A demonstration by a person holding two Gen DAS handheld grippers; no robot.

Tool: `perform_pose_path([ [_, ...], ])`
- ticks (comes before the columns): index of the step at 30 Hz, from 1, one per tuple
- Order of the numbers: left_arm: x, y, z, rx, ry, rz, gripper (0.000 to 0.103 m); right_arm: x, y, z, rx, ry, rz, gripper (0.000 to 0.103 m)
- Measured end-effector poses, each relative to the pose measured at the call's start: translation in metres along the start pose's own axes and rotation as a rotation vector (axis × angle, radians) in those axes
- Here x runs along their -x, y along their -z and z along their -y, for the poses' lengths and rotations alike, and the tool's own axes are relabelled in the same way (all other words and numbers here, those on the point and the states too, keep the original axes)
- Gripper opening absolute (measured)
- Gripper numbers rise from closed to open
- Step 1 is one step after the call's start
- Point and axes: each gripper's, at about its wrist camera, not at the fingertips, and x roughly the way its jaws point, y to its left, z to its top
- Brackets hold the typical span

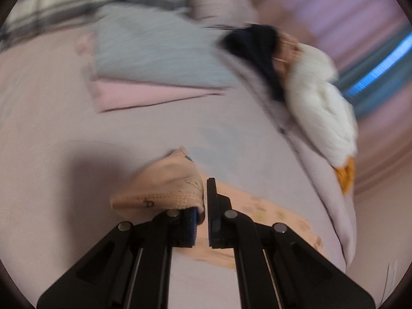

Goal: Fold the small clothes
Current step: 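Grasp the other sleeve cuff with the left gripper and fold it across the body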

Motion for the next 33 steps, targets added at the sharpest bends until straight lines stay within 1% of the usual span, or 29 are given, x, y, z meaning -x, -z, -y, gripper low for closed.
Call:
perform_pose_path([
  [2,0.005,0.004,0.031,-0.053,0.060,-0.002,0.002,0.009,0.002,0.011,-0.041,0.006,0.017,0.023],
  [5,0.013,0.019,0.093,-0.167,0.144,-0.010,0.002,0.020,0.006,0.021,-0.080,0.011,0.037,0.023],
  [8,0.007,0.041,0.145,-0.263,0.186,-0.028,0.002,0.032,0.008,0.033,-0.115,0.017,0.061,0.023],
  [9,0.004,0.055,0.166,-0.308,0.200,-0.041,0.002,0.035,0.009,0.035,-0.122,0.018,0.065,0.023],
  [11,0.000,0.077,0.191,-0.371,0.211,-0.067,0.003,0.042,0.011,0.044,-0.144,0.022,0.080,0.023],
  [12,-0.007,0.094,0.211,-0.421,0.209,-0.086,0.003,0.045,0.011,0.048,-0.155,0.026,0.087,0.023],
  [13,-0.012,0.108,0.221,-0.455,0.206,-0.100,0.003,0.048,0.012,0.052,-0.167,0.032,0.093,0.023],
  [14,-0.022,0.127,0.237,-0.503,0.199,-0.126,0.003,0.050,0.013,0.056,-0.180,0.038,0.100,0.023],
  [16,-0.035,0.158,0.252,-0.571,0.180,-0.159,0.003,0.055,0.016,0.063,-0.200,0.044,0.109,0.023],
  [17,-0.045,0.180,0.263,-0.621,0.164,-0.176,0.004,0.058,0.018,0.069,-0.214,0.051,0.114,0.023],
  [19,-0.061,0.212,0.276,-0.679,0.132,-0.198,0.005,0.062,0.022,0.077,-0.237,0.068,0.120,0.023],
  [20,-0.071,0.226,0.281,-0.705,0.115,-0.215,0.014,0.064,0.024,0.082,-0.247,0.078,0.122,0.023],
  [21,-0.090,0.245,0.285,-0.759,0.101,-0.280,0.021,0.065,0.026,0.086,-0.255,0.088,0.122,0.023],
  [22,-0.102,0.261,0.286,-0.798,0.081,-0.333,0.038,0.067,0.028,0.091,-0.267,0.114,0.122,0.023],
  [23,-0.115,0.279,0.286,-0.844,0.043,-0.394,0.055,0.068,0.029,0.094,-0.273,0.126,0.122,0.023],
  [24,-0.121,0.289,0.284,-0.873,0.019,-0.409,0.057,0.070,0.030,0.096,-0.280,0.136,0.122,0.023],
  [25,-0.123,0.296,0.281,-0.894,0.011,-0.404,0.057,0.073,0.031,0.100,-0.290,0.145,0.125,0.023],
  [27,-0.121,0.305,0.274,-0.922,0.015,-0.412,0.066,0.078,0.032,0.104,-0.295,0.154,0.133,0.023],
  [28,-0.121,0.305,0.270,-0.915,0.030,-0.435,0.075,0.080,0.032,0.106,-0.299,0.160,0.139,0.023],
  [29,-0.117,0.304,0.262,-0.889,0.066,-0.465,0.080,0.082,0.033,0.107,-0.303,0.164,0.141,0.023],
  [31,-0.108,0.300,0.252,-0.860,0.113,-0.486,0.081,0.082,0.033,0.108,-0.309,0.161,0.145,0.024],
  [32,-0.100,0.295,0.241,-0.843,0.133,-0.488,0.082,0.082,0.034,0.109,-0.308,0.157,0.146,0.024],
  [33,-0.095,0.293,0.234,-0.835,0.141,-0.488,0.083,0.081,0.034,0.108,-0.306,0.150,0.144,0.024],
])
